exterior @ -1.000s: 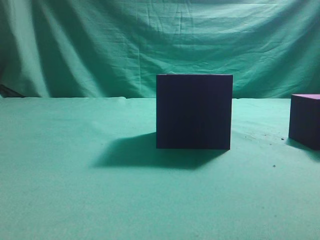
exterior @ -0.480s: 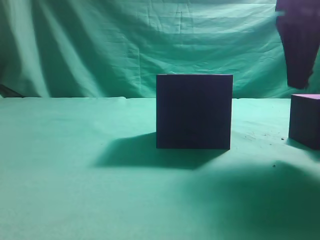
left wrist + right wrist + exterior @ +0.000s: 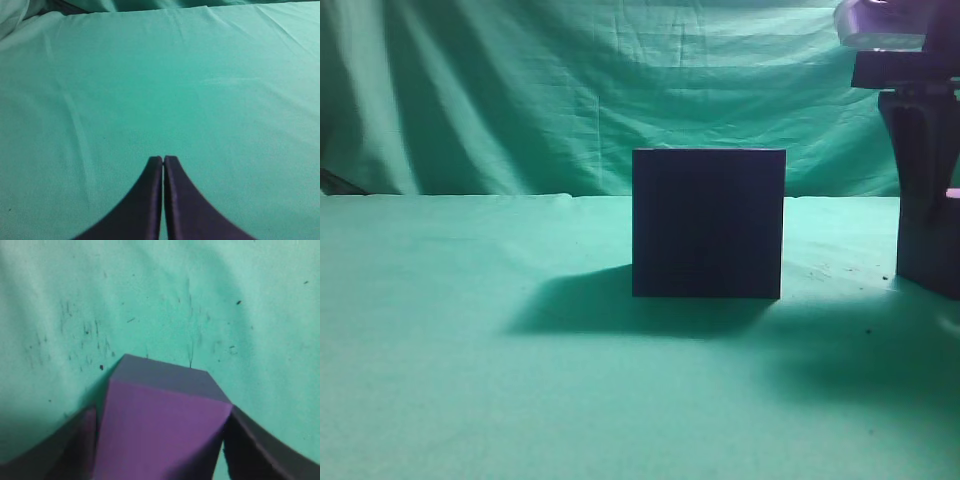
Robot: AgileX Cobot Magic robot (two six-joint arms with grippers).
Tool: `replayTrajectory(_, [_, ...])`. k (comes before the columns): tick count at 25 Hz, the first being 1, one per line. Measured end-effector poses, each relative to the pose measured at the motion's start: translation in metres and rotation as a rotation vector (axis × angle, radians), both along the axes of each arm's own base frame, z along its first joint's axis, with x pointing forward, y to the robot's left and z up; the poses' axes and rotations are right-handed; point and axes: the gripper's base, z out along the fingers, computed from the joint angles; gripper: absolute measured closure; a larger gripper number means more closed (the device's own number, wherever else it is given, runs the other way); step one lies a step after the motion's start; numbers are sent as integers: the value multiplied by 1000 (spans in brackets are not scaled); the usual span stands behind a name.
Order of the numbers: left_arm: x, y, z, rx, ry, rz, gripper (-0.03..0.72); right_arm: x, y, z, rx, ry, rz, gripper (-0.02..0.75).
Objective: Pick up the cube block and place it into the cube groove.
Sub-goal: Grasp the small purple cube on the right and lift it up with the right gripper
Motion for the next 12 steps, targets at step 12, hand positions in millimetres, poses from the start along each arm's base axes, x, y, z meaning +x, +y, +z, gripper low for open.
replayTrajectory(12, [0,0,0,0,0,0,688,20,7,44,8,-5,-34,303])
